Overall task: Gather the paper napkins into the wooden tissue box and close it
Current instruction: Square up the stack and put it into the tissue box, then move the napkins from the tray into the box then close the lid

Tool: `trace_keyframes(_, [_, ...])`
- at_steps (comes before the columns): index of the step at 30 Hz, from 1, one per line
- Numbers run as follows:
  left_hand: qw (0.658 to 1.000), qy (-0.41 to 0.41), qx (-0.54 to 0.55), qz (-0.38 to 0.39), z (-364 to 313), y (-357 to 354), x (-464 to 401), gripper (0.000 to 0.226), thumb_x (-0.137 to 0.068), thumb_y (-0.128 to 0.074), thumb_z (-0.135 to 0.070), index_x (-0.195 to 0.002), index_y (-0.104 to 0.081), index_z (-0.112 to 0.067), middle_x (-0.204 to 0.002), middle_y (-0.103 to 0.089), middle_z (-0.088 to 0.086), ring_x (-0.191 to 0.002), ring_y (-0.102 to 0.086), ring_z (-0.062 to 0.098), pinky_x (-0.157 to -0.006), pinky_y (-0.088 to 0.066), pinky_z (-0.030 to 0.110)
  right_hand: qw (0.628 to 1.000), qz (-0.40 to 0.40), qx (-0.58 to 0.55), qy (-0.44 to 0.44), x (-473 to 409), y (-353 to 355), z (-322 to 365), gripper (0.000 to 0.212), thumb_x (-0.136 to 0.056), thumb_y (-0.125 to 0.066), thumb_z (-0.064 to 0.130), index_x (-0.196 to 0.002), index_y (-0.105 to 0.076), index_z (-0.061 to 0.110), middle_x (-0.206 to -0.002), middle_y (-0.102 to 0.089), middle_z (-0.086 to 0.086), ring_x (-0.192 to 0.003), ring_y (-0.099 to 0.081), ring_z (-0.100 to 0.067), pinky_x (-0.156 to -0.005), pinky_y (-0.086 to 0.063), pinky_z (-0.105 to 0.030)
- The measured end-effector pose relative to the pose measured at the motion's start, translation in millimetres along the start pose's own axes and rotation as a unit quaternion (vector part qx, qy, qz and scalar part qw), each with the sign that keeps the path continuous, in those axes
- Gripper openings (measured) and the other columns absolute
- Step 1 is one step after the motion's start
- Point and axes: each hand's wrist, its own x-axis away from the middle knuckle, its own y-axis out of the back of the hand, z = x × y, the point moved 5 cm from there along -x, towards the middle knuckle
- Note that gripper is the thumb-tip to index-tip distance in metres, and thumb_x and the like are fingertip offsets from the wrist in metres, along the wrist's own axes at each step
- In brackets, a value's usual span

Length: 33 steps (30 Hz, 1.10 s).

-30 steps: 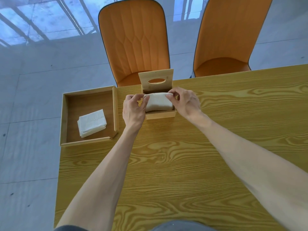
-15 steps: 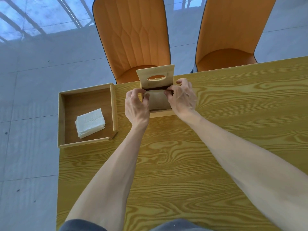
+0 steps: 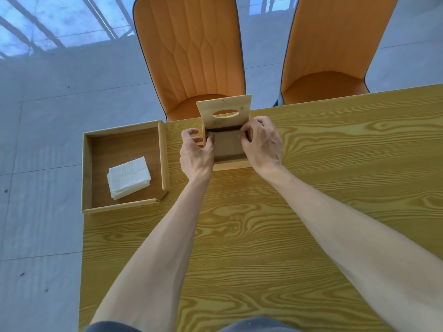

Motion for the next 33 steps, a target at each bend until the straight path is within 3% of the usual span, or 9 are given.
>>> trace_keyframes(6, [0.999,-0.049,-0.006,0.001,14.4,37.4,22.0,0.045,-0.095,-0.053,-0.057,-0.122,-0.060,-0.022,-0.112,-0.072,-0.003,-0.092,-0.066,0.013,-0.076,-0.052,0.032,1.000,-0.011,-0.028,0.009,27.0,17.3,9.6,0.023,-0.092,-0.064,0.033,-0.109,-0.067,0.018,-0.121,-0.062,-0.005,-0.109,-0.059,-0.023,-0.089,-0.048,-0.036])
trace_keyframes(10, [0.996,-0.077,-0.036,-0.028,42.8,77.7,32.3,0.044,-0.096,-0.049,-0.058,-0.117,-0.064,-0.022,-0.115,-0.072,-0.002,-0.103,-0.068,0.016,-0.081,-0.057,0.039,0.999,-0.035,-0.027,0.026,57.9,21.1,34.9,0.032,-0.094,-0.059,0.036,-0.120,-0.064,0.018,-0.133,-0.057,-0.007,-0.122,-0.052,-0.023,-0.100,-0.037,-0.033])
trace_keyframes(13, [0.993,-0.082,-0.068,-0.046,69.9,114.0,34.9,0.042,-0.097,-0.049,-0.054,-0.119,-0.064,-0.021,-0.121,-0.070,0.000,-0.111,-0.066,0.020,-0.088,-0.054,0.041,0.997,-0.030,-0.057,0.051,82.0,12.2,64.6,0.033,-0.096,-0.056,0.035,-0.122,-0.063,0.016,-0.130,-0.059,-0.007,-0.120,-0.054,-0.021,-0.100,-0.040,-0.033])
trace_keyframes(18, [0.994,-0.040,-0.070,-0.069,109.9,170.2,19.3,0.042,-0.099,-0.051,-0.044,-0.132,-0.056,-0.018,-0.133,-0.062,0.007,-0.121,-0.059,0.026,-0.094,-0.048,0.041,0.986,0.084,-0.134,0.052,104.5,-26.1,118.8,0.038,-0.100,-0.050,0.033,-0.131,-0.058,0.013,-0.125,-0.065,-0.008,-0.103,-0.064,-0.017,-0.087,-0.052,-0.030])
trace_keyframes(23, [0.997,0.011,-0.070,-0.022,140.0,199.1,-4.3,0.053,-0.102,-0.045,-0.043,-0.147,-0.043,-0.015,-0.141,-0.057,0.013,-0.127,-0.055,0.029,-0.097,-0.045,0.039,0.970,0.206,-0.118,0.058,113.1,-74.1,180.5,0.051,-0.100,-0.048,0.037,-0.140,-0.051,0.005,-0.130,-0.064,-0.015,-0.114,-0.063,-0.026,-0.098,-0.050,-0.039])
trace_keyframes(28, [0.996,0.067,-0.018,0.062,152.8,200.2,-22.5,0.063,-0.103,-0.042,-0.044,-0.156,-0.026,-0.014,-0.156,-0.043,0.012,-0.141,-0.044,0.030,-0.111,-0.038,0.043,0.946,0.307,-0.099,0.007,110.3,-109.6,217.2,0.056,-0.102,-0.047,0.033,-0.142,-0.040,-0.005,-0.145,-0.050,-0.021,-0.132,-0.049,-0.035,-0.108,-0.039,-0.042])
trace_keyframes(31, [0.985,0.139,0.031,0.093,163.3,195.1,-38.0,0.064,-0.104,-0.044,-0.038,-0.158,-0.019,-0.015,-0.163,-0.031,0.010,-0.147,-0.035,0.030,-0.117,-0.035,0.045,0.924,0.360,-0.121,-0.049,108.1,-128.5,225.4,0.069,-0.104,-0.038,0.041,-0.155,-0.014,0.002,-0.159,-0.029,-0.017,-0.145,-0.030,-0.032,-0.116,-0.026,-0.037])
trace_keyframes(33, [0.970,0.200,0.099,0.101,171.4,191.2,-48.7,0.065,-0.103,-0.047,-0.034,-0.158,-0.019,-0.014,-0.164,-0.027,0.008,-0.147,-0.034,0.029,-0.117,-0.035,0.047,0.913,0.372,-0.138,-0.091,105.6,-138.3,225.8,0.069,-0.105,-0.030,0.043,-0.157,-0.006,0.005,-0.161,-0.025,-0.016,-0.147,-0.027,-0.031,-0.116,-0.024,-0.037])
